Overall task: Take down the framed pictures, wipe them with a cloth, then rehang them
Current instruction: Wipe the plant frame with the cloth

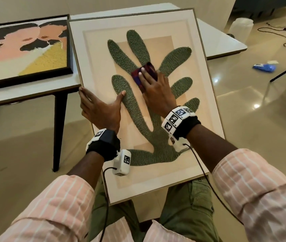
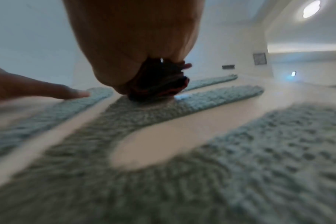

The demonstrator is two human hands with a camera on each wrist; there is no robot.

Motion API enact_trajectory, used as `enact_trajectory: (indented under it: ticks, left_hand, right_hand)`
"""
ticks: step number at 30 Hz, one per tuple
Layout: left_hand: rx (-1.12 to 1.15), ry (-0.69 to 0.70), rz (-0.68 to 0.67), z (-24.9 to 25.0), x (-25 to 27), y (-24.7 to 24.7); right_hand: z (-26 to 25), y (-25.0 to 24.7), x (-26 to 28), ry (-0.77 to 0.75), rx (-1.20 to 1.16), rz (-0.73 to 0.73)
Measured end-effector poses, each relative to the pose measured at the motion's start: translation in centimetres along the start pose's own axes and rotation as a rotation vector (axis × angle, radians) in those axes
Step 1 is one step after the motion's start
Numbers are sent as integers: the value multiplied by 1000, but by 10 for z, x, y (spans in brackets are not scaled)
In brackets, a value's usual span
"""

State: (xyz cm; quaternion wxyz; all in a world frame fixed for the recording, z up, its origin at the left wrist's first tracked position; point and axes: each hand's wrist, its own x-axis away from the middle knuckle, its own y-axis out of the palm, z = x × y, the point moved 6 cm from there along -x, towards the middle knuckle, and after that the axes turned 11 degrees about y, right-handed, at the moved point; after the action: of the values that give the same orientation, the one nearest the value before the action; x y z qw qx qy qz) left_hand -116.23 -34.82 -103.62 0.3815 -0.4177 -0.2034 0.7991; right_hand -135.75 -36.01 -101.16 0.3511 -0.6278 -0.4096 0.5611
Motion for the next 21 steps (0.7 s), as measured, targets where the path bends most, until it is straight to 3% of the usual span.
enact_trajectory:
  ticks: [2, 5, 6, 9, 10, 13, 14, 17, 18, 21]
  left_hand:
    - [-5, 4, -3, 0, 1, 0]
    - [-17, 6, -1, 0, 1, -2]
    - [-18, 7, 2, 0, 1, -2]
    - [-22, 19, 13, 0, 1, -2]
    - [-23, 23, 11, 1, 2, -1]
    - [-33, 24, 16, 1, 2, -2]
    - [-35, 24, 21, 0, 3, -2]
    - [-30, 40, 31, 2, 4, -2]
    - [-30, 46, 28, 2, 5, -2]
    - [-37, 40, 25, 2, 5, -3]
  right_hand:
    - [19, -2, -5, 16, 0, 6]
    - [49, -6, -10, 346, -77, 12]
    - [46, -7, -10, 348, -35, 9]
    - [45, -5, -9, 163, 58, -35]
    - [57, -5, -10, 182, 40, -31]
    - [88, -8, -13, 459, -179, 1]
    - [87, -9, -13, 461, -175, 1]
    - [87, -7, -12, 252, -125, -42]
    - [99, -10, -12, 266, -141, -40]
    - [134, -18, -15, 562, -160, -31]
